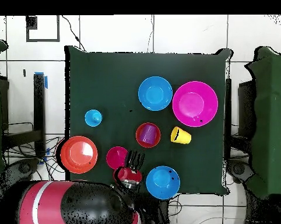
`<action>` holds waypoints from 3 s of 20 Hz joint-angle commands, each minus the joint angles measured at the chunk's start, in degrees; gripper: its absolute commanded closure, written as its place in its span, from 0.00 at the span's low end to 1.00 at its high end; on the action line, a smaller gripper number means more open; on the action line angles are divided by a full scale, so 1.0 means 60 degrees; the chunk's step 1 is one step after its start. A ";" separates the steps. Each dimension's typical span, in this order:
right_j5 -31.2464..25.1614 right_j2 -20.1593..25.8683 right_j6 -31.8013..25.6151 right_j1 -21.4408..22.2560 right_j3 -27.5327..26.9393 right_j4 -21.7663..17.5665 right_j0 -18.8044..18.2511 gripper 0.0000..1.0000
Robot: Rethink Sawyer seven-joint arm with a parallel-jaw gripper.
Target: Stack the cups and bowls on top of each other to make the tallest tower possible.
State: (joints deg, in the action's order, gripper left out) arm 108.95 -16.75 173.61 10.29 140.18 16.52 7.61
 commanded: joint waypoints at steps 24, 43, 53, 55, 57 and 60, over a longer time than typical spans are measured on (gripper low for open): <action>-0.0854 0.1879 0.1139 -0.2659 -0.2899 0.0853 0.0432 0.00; -0.1046 0.1946 0.1225 -0.4087 -0.4755 0.0722 0.0072 0.00; -0.1414 0.1671 0.1043 -0.3206 -0.3973 0.0304 -0.0085 0.00; -0.1485 0.1640 0.1014 -0.3035 -0.3828 0.0238 -0.0090 0.00; -0.1575 0.1625 0.0986 -0.2871 -0.3700 0.0184 -0.0084 0.00; -0.1744 0.1578 0.0949 -0.2541 -0.3432 0.0066 -0.0086 0.00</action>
State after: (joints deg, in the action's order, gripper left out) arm 109.14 -13.27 173.59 -7.81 122.10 18.76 7.68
